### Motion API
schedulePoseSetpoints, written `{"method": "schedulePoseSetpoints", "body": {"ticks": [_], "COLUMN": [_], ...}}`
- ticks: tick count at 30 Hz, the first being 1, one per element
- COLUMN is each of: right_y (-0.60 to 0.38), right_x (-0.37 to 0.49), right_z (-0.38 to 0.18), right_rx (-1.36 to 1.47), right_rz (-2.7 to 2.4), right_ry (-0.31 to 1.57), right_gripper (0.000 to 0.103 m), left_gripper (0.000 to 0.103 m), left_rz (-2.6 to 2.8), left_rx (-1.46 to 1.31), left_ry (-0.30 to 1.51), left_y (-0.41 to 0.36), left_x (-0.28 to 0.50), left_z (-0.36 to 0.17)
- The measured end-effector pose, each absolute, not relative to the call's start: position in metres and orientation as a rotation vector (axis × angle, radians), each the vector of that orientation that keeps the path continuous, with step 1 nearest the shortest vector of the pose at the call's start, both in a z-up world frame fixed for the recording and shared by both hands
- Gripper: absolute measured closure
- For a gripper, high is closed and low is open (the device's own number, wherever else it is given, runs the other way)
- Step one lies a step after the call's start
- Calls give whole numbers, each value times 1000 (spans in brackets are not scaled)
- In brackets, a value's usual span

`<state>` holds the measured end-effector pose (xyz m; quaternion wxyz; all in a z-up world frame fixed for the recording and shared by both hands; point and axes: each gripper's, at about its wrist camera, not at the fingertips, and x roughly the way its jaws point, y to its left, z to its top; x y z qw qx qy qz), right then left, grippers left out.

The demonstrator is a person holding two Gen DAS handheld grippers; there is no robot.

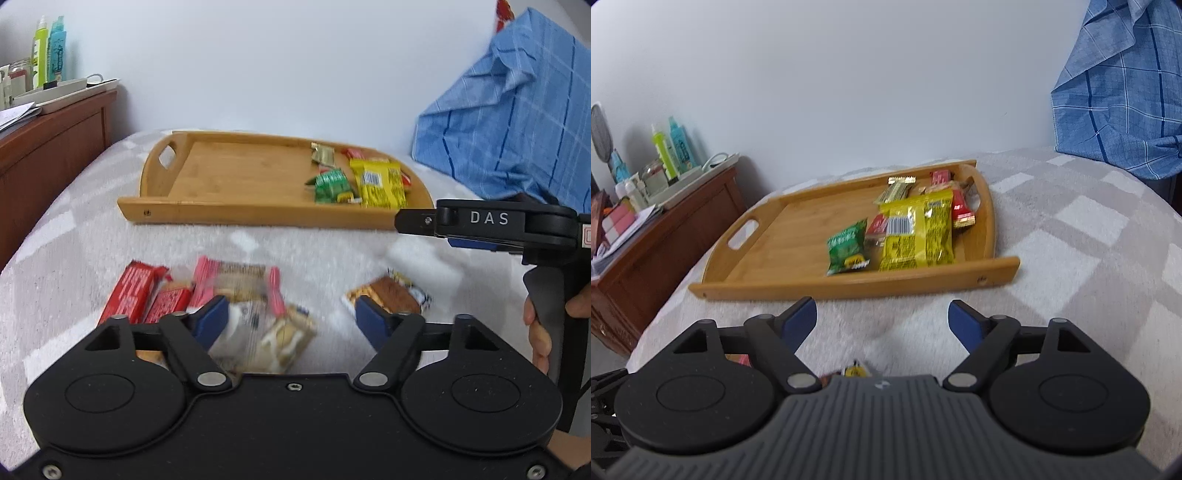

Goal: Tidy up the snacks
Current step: 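Move both tools back over the snack pile, then grasp the white-wrapped cake with the left tool while the right tool grasps the almond packet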

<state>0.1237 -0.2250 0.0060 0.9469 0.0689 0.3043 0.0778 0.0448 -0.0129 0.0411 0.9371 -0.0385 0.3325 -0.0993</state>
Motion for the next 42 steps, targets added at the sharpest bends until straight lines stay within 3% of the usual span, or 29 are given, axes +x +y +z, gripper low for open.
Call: {"method": "schedulePoseSetpoints", "body": {"ticks": [5, 20, 27, 31, 37, 39, 40, 42], "right_y": [-216, -196, -189, -188, -184, -182, -181, -179], "right_x": [109, 88, 89, 89, 89, 88, 87, 86], "right_z": [-5, -25, -29, -30, -31, -31, -31, -32], "right_rx": [107, 23, -22, -33, -70, -81, -87, -104], "right_rz": [164, 195, 183, 177, 174, 181, 186, 192], "right_ry": [636, 689, 689, 689, 686, 681, 677, 672], "right_gripper": [15, 18, 18, 19, 26, 33, 39, 42], "left_gripper": [56, 58, 59, 60, 60, 69, 80, 81], "left_rz": [-216, -240, -334, -284, -310, -298, -288, -281], "left_rx": [-17, 52, -91, 35, 14, 31, 42, 36], "left_ry": [666, 682, 756, 726, 760, 746, 742, 740], "left_y": [-17, -23, -10, -15, -19, -22, -24, -25], "left_x": [33, 29, 34, 28, 29, 28, 28, 28], "left_z": [41, 30, 33, 33, 23, 21, 21, 22]}}
